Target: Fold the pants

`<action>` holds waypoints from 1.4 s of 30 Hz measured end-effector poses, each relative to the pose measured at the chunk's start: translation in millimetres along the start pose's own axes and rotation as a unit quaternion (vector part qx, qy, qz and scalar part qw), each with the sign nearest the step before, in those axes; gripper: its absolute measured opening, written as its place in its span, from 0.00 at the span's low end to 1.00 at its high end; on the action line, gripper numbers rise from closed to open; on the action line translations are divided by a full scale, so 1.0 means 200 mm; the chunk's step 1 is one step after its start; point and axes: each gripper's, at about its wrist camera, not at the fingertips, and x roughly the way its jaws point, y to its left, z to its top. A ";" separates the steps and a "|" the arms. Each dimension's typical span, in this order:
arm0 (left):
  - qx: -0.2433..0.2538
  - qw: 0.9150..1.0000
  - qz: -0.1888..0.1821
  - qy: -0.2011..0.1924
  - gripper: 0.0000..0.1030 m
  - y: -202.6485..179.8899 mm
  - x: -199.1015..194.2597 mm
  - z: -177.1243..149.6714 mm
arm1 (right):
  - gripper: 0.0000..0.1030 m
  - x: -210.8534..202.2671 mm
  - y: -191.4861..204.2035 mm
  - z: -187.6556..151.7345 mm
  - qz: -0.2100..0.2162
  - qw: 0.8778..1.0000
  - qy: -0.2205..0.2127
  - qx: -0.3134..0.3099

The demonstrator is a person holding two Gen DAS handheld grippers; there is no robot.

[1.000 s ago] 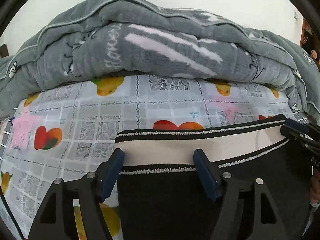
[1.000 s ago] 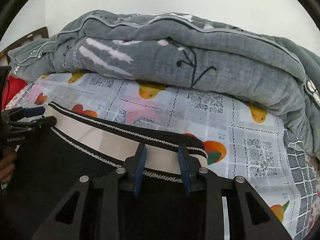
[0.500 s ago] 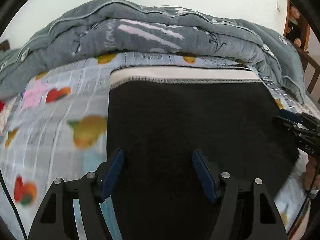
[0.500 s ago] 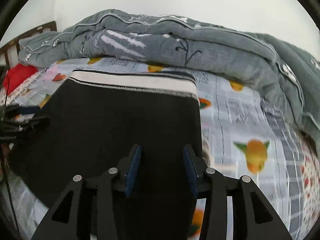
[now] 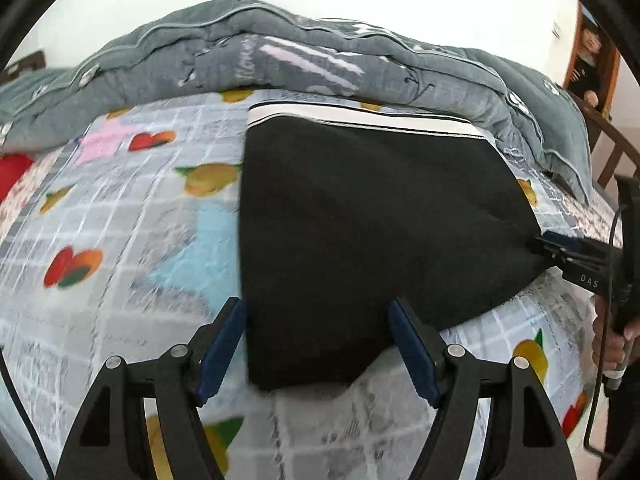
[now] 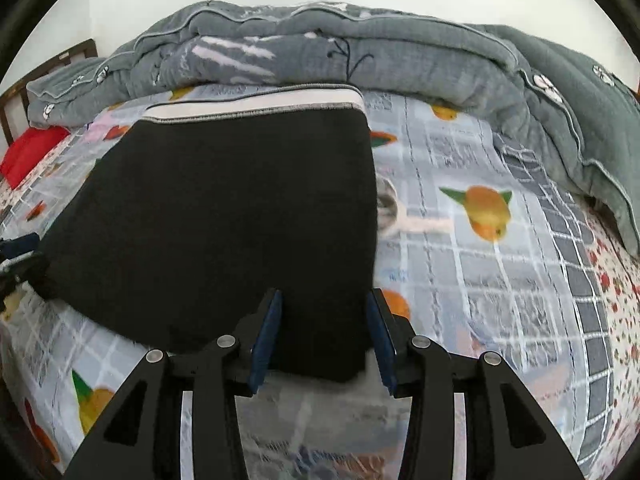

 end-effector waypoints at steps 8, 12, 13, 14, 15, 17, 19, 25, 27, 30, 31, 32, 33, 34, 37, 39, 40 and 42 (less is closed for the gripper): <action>0.031 0.998 0.039 0.032 0.68 0.07 -0.05 -0.17 | 0.41 -0.07 -0.04 -0.04 0.016 1.000 -0.018 0.015; 0.044 0.997 0.049 0.027 0.65 0.03 -0.01 -0.14 | 0.41 -0.04 -0.02 -0.04 0.025 0.999 -0.010 0.023; 0.040 0.998 0.052 0.023 0.53 0.02 0.02 -0.12 | 0.41 -0.04 -0.02 -0.03 0.024 0.999 -0.007 0.023; 0.036 0.998 0.052 0.015 0.27 0.02 0.02 -0.11 | 0.41 -0.04 -0.01 -0.03 0.022 0.999 -0.006 0.024; 0.026 0.999 0.045 0.005 0.18 0.02 0.03 -0.10 | 0.41 -0.04 -0.01 -0.03 0.022 0.999 -0.006 0.025; -0.004 0.999 0.045 -0.005 0.17 0.05 0.03 -0.09 | 0.41 -0.08 -0.01 -0.02 0.025 0.999 -0.013 0.026; -0.032 0.999 0.029 -0.003 0.17 0.10 0.02 -0.11 | 0.41 -0.12 -0.01 -0.01 0.028 0.999 -0.028 0.024; -0.040 0.999 0.017 -0.018 0.37 0.17 -0.13 -0.19 | 0.42 -0.07 0.04 0.04 0.027 0.999 -0.032 0.006; -0.040 0.999 0.013 -0.029 0.41 0.18 -0.17 -0.16 | 0.42 0.01 0.05 0.04 0.022 1.000 -0.008 0.012; -0.029 0.999 0.012 -0.036 0.45 0.13 -0.15 -0.05 | 0.42 0.04 0.08 0.03 0.003 1.000 -0.004 0.003; -0.024 0.999 0.010 -0.038 0.45 0.10 -0.13 -0.01 | 0.42 0.02 0.08 0.03 0.001 1.000 -0.006 0.003; -0.022 0.999 0.005 -0.040 0.45 0.08 -0.11 0.03 | 0.42 -0.01 0.08 0.03 0.006 1.000 -0.012 0.007; -0.021 0.999 0.001 -0.040 0.45 0.05 -0.07 0.06 | 0.42 -0.02 0.07 0.03 0.011 1.000 -0.016 0.010; -0.023 0.999 -0.001 -0.037 0.45 0.03 -0.03 0.09 | 0.42 -0.03 0.06 0.03 0.015 1.000 -0.019 0.012; -0.023 1.000 0.005 -0.018 0.45 -0.04 0.07 0.13 | 0.42 -0.01 0.06 0.02 0.005 1.000 -0.006 0.008; -0.024 0.999 0.028 -0.014 0.47 -0.08 0.11 0.12 | 0.42 0.01 0.04 0.01 0.005 1.000 0.001 0.012; -0.023 0.999 0.032 -0.018 0.47 -0.09 0.10 0.12 | 0.42 0.01 0.04 0.00 0.006 1.000 0.001 0.015; -0.033 0.999 0.032 -0.014 0.47 -0.09 0.09 0.11 | 0.42 -0.01 0.03 0.01 0.005 1.000 0.004 0.024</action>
